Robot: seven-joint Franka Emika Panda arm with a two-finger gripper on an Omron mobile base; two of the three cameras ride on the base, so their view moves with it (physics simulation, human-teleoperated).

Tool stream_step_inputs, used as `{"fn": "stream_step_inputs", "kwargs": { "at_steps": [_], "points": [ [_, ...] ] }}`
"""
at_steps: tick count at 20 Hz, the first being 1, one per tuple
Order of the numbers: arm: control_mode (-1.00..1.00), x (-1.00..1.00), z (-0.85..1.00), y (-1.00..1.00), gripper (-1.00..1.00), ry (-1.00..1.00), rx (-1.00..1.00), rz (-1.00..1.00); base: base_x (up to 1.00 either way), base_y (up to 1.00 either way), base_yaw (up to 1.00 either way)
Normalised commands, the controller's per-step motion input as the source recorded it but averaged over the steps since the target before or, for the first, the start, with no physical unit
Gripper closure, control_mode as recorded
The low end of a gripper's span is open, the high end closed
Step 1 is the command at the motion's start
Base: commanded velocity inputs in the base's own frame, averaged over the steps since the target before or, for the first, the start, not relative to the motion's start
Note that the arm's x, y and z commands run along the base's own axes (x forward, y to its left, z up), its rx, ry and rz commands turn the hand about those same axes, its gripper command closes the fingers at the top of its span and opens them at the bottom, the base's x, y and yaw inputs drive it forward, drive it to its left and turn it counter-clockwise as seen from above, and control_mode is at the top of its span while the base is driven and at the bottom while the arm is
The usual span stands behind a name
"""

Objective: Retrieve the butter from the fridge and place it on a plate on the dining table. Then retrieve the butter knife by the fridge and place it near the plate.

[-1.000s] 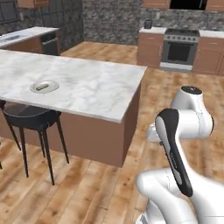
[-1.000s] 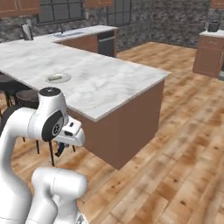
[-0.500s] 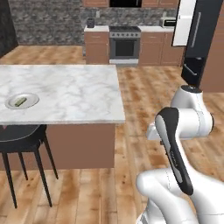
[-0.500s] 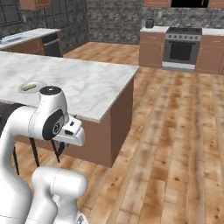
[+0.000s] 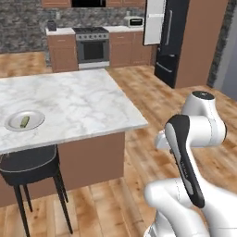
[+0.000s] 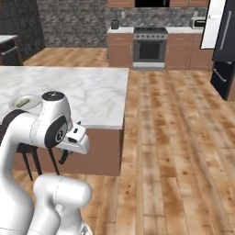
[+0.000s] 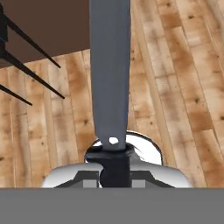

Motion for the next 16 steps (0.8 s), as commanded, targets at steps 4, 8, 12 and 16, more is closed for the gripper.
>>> {"fn": "stream_step_inputs", "kwargs": {
  "at_steps": [4,8,12,16],
  "points": [
    [1.00,0.00,0.00,0.00,1.00,0.00,0.00,0.00,0.00,1.00,-0.38],
    [1.00,0.00,0.00,0.00,1.00,0.00,0.00,0.00,0.00,1.00,-0.13],
    [1.00,0.00,0.00,0.00,1.00,0.00,0.00,0.00,0.08,0.71,0.19],
    [1.00,0.00,0.00,0.00,1.00,0.00,0.00,0.00,0.26,0.17,0.47]
  ]
}}
